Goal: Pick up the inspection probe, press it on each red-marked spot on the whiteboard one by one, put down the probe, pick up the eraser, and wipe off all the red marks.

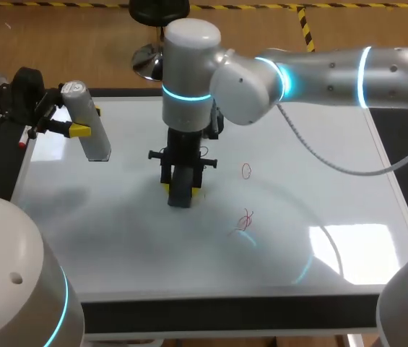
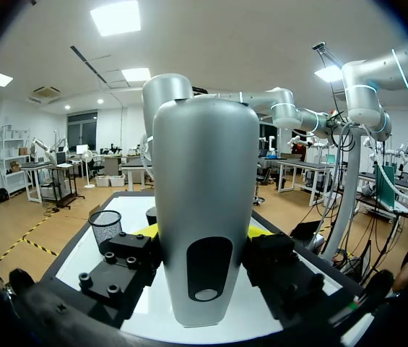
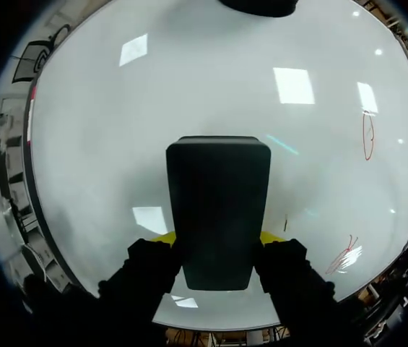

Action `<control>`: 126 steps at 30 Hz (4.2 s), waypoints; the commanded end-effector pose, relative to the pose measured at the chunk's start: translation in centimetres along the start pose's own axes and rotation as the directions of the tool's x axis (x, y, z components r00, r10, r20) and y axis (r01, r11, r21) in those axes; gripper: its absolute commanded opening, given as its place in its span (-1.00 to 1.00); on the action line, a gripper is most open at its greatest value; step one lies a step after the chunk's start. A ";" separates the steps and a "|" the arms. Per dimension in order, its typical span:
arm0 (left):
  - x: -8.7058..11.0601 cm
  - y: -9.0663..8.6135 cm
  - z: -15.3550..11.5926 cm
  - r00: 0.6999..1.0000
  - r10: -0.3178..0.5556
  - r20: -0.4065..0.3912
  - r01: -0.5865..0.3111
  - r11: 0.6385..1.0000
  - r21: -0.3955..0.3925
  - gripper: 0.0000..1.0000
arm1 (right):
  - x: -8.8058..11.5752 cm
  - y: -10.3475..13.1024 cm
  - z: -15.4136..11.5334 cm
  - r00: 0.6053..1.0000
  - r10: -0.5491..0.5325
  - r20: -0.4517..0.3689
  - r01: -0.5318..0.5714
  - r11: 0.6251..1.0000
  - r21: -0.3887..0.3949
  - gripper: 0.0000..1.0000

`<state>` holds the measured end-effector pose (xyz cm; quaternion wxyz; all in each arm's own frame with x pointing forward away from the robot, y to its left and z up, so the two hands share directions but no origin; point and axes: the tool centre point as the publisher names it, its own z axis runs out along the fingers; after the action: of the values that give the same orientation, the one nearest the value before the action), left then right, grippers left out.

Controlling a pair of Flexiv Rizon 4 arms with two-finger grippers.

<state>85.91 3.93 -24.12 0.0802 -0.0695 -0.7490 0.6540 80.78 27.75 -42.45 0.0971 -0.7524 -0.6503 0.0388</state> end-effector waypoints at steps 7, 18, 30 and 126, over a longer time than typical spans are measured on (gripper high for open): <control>-0.1 0.0 -0.1 1.000 0.002 -0.003 -0.002 1.000 0.001 -1.00 | -3.0 -0.5 0.8 0.999 0.025 -0.030 -0.025 1.000 -0.017 -1.00; -0.1 0.0 -0.1 1.000 0.002 -0.003 -0.002 1.000 0.001 -1.00 | -5.5 -0.4 1.3 0.995 0.080 -0.065 -0.079 0.997 0.019 -1.00; -0.1 0.0 -0.1 1.000 0.002 -0.003 -0.002 1.000 0.001 -1.00 | -8.2 -0.5 1.5 0.989 0.130 -0.074 -0.125 0.990 0.069 -1.00; -0.1 0.0 -0.1 1.000 0.002 -0.003 -0.002 1.000 0.001 -1.00 | -22.6 -11.2 -7.8 0.998 0.025 -0.063 -0.027 0.999 -0.028 -1.00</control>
<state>85.91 3.93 -24.12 0.0802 -0.0695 -0.7490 0.6540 68.19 8.10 -34.40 0.0764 -0.7624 -0.6412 0.0426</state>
